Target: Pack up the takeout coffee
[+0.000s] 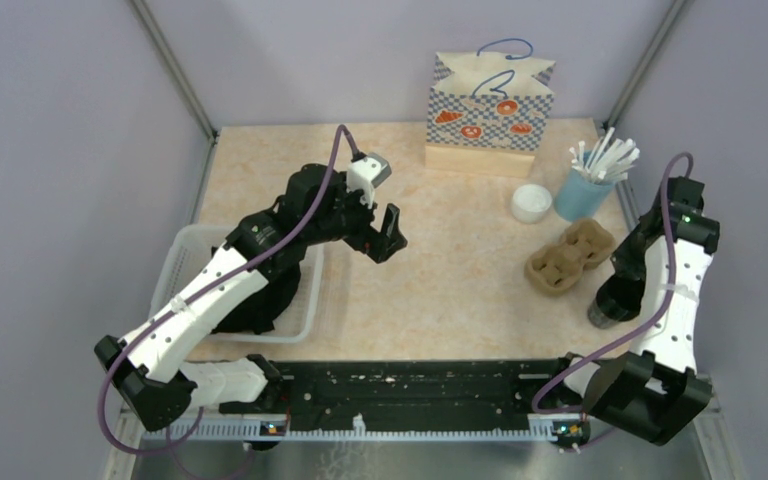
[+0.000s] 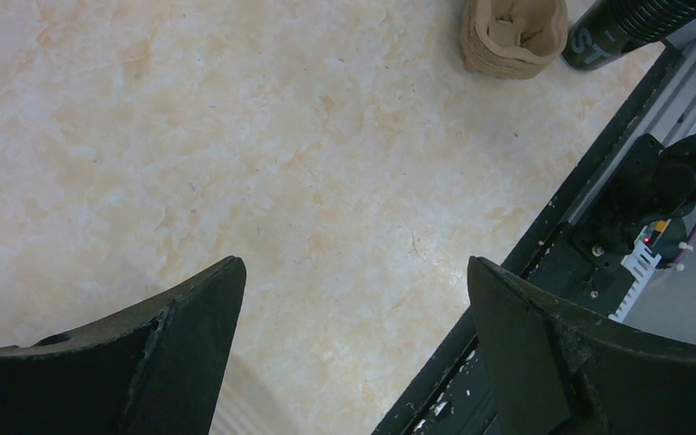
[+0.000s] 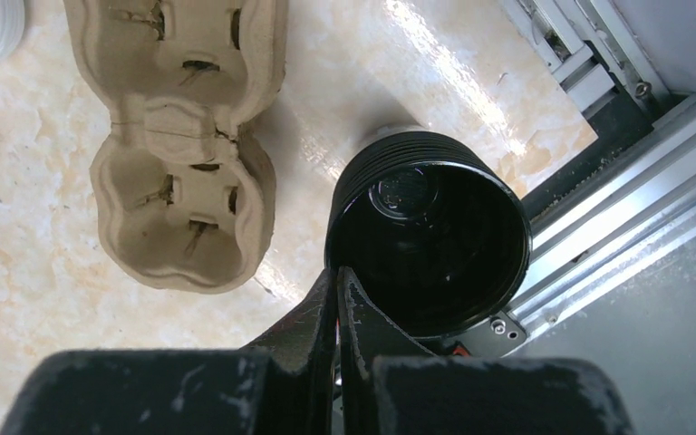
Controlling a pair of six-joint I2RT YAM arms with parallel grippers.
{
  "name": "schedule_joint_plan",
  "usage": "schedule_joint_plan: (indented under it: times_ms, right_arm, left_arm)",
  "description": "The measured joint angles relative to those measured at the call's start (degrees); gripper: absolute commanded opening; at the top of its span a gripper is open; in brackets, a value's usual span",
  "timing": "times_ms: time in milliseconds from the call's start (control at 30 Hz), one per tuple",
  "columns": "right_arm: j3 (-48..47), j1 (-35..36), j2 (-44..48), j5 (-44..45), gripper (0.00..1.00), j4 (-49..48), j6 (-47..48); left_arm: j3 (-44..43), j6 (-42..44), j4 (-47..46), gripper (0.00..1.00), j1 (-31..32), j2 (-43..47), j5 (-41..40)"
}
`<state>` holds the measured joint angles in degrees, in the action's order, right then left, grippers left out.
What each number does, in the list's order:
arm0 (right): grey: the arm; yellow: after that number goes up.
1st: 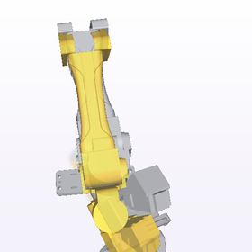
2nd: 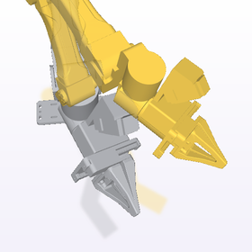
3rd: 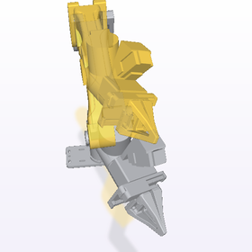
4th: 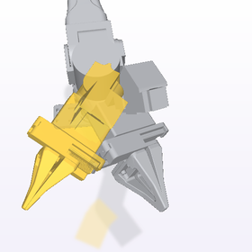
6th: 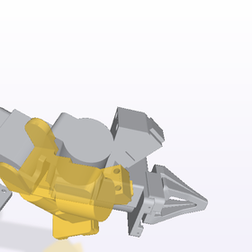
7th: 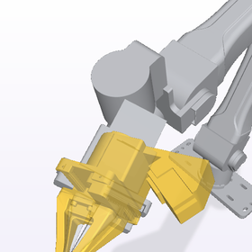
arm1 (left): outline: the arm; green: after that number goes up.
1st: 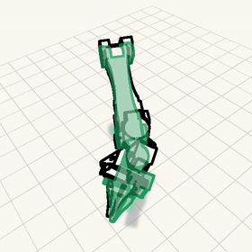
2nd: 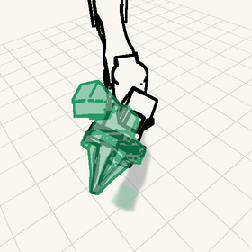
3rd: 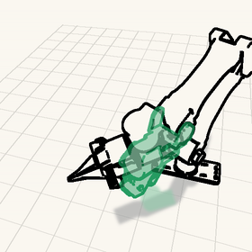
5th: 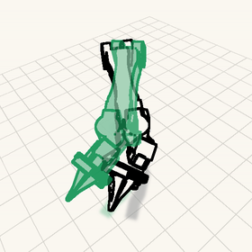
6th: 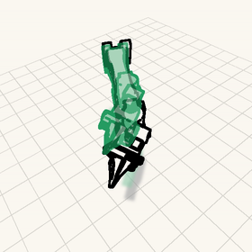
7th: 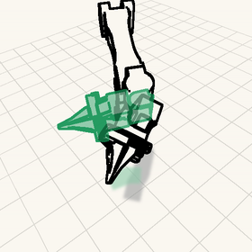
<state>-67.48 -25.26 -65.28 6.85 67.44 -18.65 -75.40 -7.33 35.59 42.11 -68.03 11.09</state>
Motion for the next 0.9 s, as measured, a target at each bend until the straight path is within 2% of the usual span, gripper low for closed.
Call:
schedule_joint_plan:
  times_ms: [100,167,200,333,500,600,900]
  right_arm:
    - [-0.55,0.00,0.04,0.20,0.00,-0.02,0.04]
    - [-0.55,0.00,0.04,0.02,0.16,0.02,0.11]
    - [-0.55,0.00,0.04,-0.31,0.21,-0.04,0.11]
    - [-0.15,0.00,-0.07,-1.79,0.26,-0.50,0.63]
    - [2.73,0.00,-0.09,-3.10,0.26,-1.36,0.87]
    - [3.72,0.00,-0.42,-3.76,0.19,-1.49,0.94]
    - [3.74,0.00,-1.01,-3.65,0.13,-1.68,1.01]
  left_arm:
    - [0.00,0.00,0.00,0.98,0.00,0.00,0.02]
    - [0.00,0.00,0.00,0.98,0.00,0.00,0.02]
    - [0.00,0.00,0.00,0.98,0.00,0.00,0.02]
    - [0.00,0.00,0.00,0.98,0.00,0.00,0.02]
    - [0.00,0.02,0.00,0.98,0.00,0.00,0.00]
    - [0.00,0.04,0.00,0.98,0.00,0.00,0.00]
    - [0.00,0.24,0.00,0.98,0.00,0.00,-0.02]
